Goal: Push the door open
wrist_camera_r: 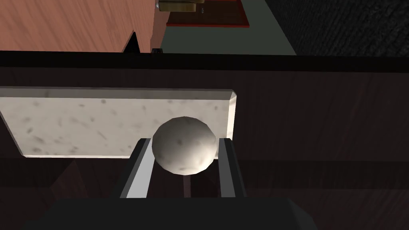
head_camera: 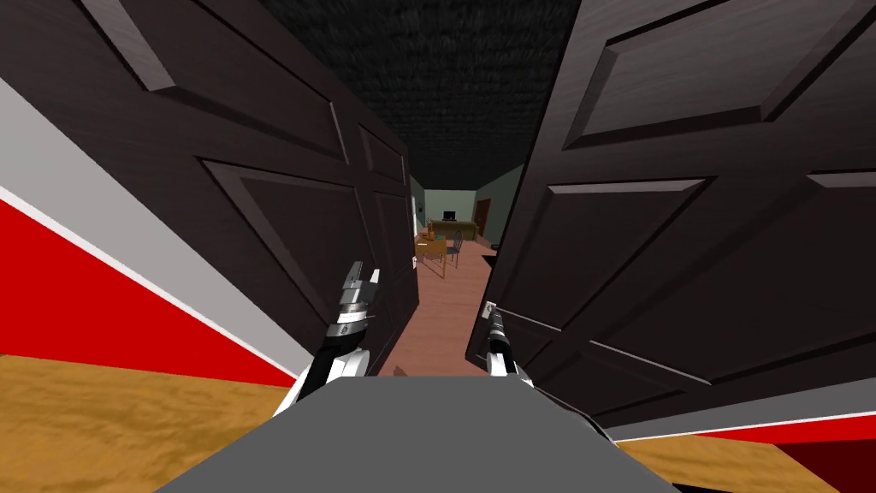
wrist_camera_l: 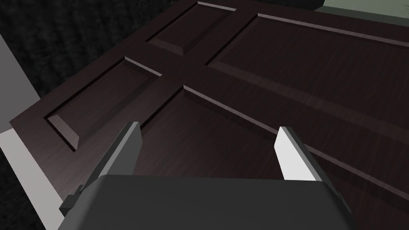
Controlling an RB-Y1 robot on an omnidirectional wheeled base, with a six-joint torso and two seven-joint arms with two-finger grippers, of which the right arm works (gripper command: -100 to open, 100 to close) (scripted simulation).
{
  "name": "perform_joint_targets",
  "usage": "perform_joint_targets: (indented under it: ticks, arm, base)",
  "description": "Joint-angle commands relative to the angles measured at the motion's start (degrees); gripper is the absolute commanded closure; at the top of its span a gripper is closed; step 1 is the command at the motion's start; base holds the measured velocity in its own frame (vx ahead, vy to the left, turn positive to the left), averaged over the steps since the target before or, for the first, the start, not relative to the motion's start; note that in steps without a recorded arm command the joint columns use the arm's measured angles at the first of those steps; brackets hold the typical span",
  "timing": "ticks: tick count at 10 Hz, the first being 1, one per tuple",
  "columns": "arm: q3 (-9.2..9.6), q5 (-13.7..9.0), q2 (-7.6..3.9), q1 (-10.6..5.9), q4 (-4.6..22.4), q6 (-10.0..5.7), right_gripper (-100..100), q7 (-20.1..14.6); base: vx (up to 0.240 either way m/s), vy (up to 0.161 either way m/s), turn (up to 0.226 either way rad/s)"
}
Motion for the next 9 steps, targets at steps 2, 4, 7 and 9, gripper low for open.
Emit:
perform_joint_targets:
  ticks: [2,4,7,9]
  arm:
    - [-1.23,-0.1,-0.15,0.86,-1.7,0.6,100,0.6]
    - [-1.54,0.0,0.01,0.73,-1.6,0.59,100,0.8]
    - [-2.0,0.0,0.25,0.54,-1.5,0.57,100,1.1]
    - [-1.96,0.2,0.81,0.78,-2.1,1.06,-100,1.3]
  base:
    - [0.142,0.019,-0.123]
    - [0.177,0.031,-0.152]
    - [0.092,-0.001,-0.097]
    - [0.053,0.047,-0.083]
